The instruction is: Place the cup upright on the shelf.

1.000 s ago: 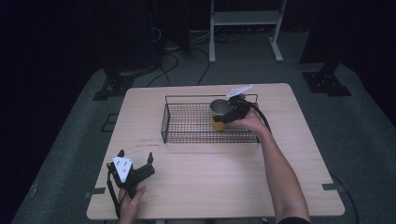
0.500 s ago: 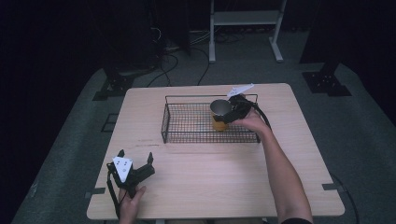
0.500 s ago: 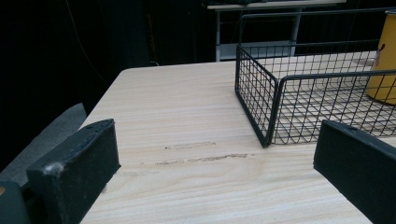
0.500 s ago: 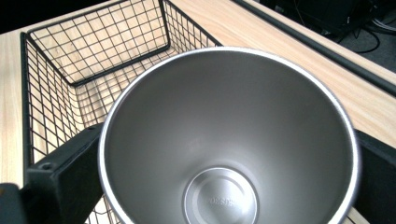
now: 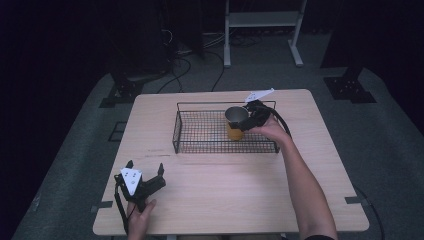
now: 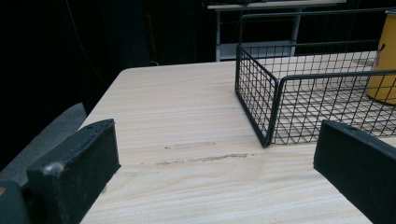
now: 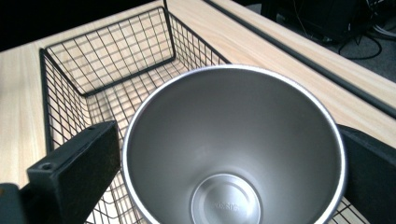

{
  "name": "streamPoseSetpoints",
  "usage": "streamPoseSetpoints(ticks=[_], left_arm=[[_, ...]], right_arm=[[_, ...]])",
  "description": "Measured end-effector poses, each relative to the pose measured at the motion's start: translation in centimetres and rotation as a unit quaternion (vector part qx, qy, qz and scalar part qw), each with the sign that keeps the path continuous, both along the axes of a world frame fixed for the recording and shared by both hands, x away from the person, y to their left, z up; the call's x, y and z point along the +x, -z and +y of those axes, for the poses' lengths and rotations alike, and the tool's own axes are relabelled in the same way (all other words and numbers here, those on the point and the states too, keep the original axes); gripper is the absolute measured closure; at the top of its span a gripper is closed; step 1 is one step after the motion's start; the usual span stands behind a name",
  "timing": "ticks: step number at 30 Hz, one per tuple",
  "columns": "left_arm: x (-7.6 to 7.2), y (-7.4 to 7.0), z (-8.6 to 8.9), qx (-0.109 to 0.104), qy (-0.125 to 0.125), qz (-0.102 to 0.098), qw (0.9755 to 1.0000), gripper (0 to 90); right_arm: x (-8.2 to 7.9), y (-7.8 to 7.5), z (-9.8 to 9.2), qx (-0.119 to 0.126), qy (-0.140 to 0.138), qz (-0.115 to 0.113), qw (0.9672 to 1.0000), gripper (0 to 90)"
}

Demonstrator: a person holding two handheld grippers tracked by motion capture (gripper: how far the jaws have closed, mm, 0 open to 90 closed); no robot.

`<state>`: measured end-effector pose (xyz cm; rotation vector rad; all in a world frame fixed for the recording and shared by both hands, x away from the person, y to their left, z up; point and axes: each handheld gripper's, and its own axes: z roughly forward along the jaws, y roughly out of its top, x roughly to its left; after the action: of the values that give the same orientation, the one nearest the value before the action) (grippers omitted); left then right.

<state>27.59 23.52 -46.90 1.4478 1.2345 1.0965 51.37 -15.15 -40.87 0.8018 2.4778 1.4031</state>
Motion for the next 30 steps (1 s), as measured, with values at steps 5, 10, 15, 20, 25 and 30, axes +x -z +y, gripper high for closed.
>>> streamPoseSetpoints(ticks=[5, 10, 15, 20, 25, 30], left_arm=[[0.0, 0.0, 0.0, 0.000, 0.000, 0.000, 1.0000, 0.0], [0.0, 0.0, 0.0, 0.001, 0.000, 0.001, 1.0000, 0.0], [0.0, 0.0, 0.0, 0.000, -0.001, 0.001, 1.0000, 0.0], [0.0, 0.0, -0.1, 0.002, -0.001, 0.001, 1.0000, 0.0], [0.1, 0.0, 0.0, 0.002, -0.004, 0.002, 1.0000, 0.0], [0.1, 0.0, -0.1, 0.005, -0.002, 0.001, 1.0000, 0.0]], right_arm=[[-0.2, -0.4, -0.1, 0.012, -0.001, -0.002, 0.9999, 0.0], [-0.2, -0.6, -0.2, 0.017, -0.001, -0.004, 0.9999, 0.0], [-0.3, -1.0, -0.5, 0.027, 0.004, -0.007, 0.9996, 0.0], [-0.3, -1.1, -0.7, 0.029, 0.005, -0.009, 0.9995, 0.0], [-0.5, -1.6, -1.0, 0.037, 0.006, -0.010, 0.9992, 0.0], [-1.0, -2.2, -1.4, 0.040, -0.001, -0.014, 0.9991, 0.0]])
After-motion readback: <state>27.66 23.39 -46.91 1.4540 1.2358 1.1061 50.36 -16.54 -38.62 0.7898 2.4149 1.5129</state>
